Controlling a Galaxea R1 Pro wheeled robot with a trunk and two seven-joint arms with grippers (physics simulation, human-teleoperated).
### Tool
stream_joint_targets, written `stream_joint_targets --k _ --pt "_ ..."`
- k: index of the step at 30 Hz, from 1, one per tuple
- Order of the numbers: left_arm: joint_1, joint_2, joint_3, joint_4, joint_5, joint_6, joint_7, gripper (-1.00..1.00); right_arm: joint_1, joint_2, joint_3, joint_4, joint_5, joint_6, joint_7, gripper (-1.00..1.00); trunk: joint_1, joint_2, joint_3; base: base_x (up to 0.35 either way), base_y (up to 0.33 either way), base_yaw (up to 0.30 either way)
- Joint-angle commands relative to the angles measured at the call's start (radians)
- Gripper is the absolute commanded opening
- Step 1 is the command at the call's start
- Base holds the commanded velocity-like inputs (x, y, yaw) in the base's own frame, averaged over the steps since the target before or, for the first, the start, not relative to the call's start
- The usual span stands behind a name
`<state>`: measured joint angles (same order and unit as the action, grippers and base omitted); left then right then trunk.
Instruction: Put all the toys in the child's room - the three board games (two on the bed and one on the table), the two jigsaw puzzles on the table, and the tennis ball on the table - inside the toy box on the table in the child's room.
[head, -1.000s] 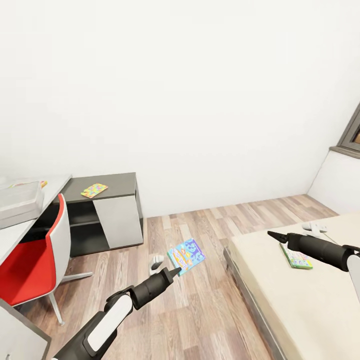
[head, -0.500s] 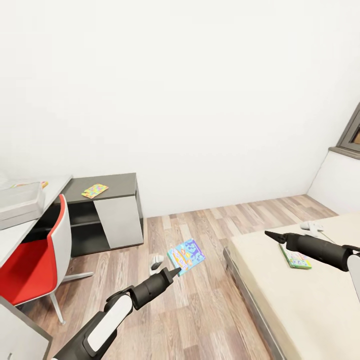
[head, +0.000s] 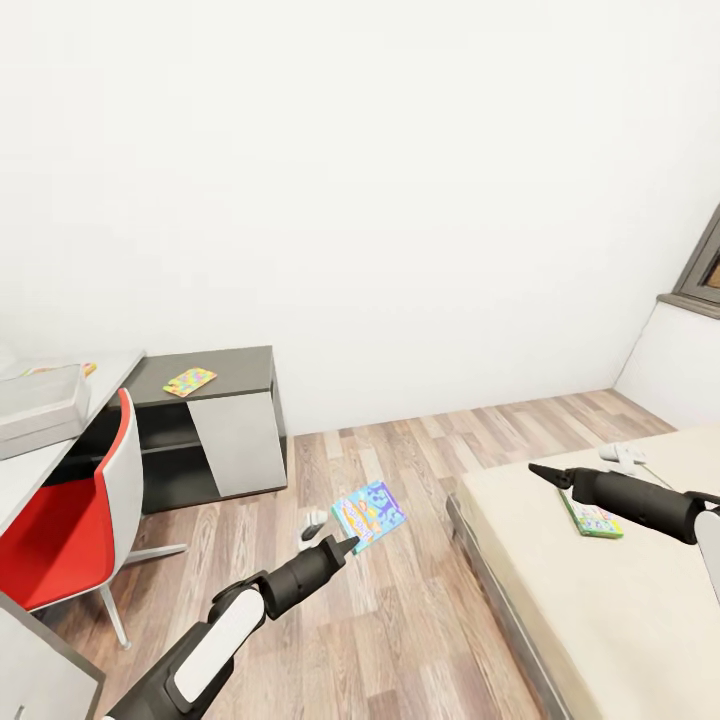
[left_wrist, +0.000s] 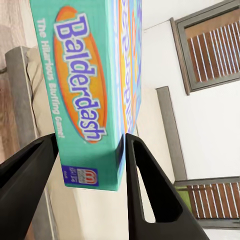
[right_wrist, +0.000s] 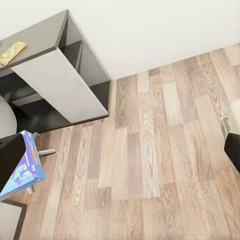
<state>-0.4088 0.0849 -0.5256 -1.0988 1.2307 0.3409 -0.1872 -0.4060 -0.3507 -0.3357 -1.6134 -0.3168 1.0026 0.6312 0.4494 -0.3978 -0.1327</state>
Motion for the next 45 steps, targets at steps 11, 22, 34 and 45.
stream_joint_targets --k 11,22,34,45 --pt "0.001 0.0 0.045 -0.001 0.01 0.009 -0.003 -1.0 -0.001 0.002 0.0 0.0 0.004 0.005 0.007 1.0 0.001 -0.002 -0.002 0.0 0.0 0.193" --pt "-0.001 -0.006 0.047 -0.001 0.006 0.014 0.0 -1.0 0.0 0.005 -0.002 0.0 0.005 0.005 0.006 1.0 0.001 -0.002 0.002 0.0 0.0 0.279" --pt "0.025 -0.006 0.044 -0.072 0.001 0.001 0.02 -1.0 0.0 0.007 -0.002 0.0 0.007 0.006 0.005 1.0 0.001 -0.002 0.011 0.001 0.0 0.226" --pt "0.077 0.008 0.068 -0.101 -0.003 -0.045 -0.028 -1.0 0.0 0.007 -0.001 0.0 0.007 0.007 0.005 1.0 0.001 -0.002 0.015 0.257 0.0 0.058"
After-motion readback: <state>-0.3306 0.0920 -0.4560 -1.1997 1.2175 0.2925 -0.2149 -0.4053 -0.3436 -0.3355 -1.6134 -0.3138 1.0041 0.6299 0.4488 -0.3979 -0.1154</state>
